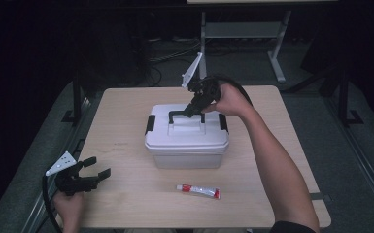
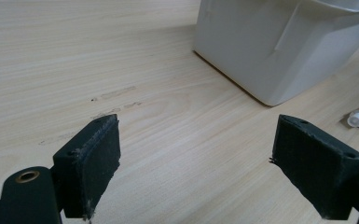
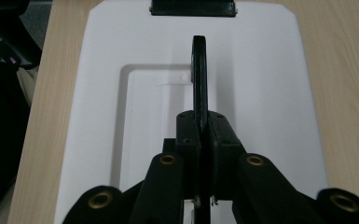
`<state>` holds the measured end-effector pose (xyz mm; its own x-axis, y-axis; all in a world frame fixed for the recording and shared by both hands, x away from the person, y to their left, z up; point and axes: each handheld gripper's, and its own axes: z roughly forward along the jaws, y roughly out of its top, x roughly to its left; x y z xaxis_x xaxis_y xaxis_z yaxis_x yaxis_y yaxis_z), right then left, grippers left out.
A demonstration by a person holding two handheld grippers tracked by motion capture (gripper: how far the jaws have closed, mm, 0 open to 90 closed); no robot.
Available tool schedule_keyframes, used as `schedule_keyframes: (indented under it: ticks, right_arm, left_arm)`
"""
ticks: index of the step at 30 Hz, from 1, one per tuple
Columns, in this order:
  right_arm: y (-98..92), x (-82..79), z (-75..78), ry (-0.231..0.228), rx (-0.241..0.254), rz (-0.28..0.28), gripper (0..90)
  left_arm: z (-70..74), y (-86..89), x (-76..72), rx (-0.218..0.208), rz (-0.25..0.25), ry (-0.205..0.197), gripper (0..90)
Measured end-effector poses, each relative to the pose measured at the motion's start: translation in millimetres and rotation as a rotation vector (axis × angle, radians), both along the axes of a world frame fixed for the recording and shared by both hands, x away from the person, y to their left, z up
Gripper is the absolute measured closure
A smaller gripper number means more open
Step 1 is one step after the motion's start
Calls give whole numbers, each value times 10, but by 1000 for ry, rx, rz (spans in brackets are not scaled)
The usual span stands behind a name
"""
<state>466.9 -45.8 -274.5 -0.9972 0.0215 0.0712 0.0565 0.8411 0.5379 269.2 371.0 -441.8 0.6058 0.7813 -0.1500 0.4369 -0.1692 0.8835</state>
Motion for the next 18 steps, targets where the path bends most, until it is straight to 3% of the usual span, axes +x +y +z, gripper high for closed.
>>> schedule_keyframes:
  ticks: [14,18]
  right_arm:
    - [-69,-92,175,-18,28,-8,842]
    - [-189,-170,288,-34,32,-22,842]
  left_arm:
    - [-4,-8,1,-2,2,3,145]
    - [-5,-18,1,4,0,6,145]
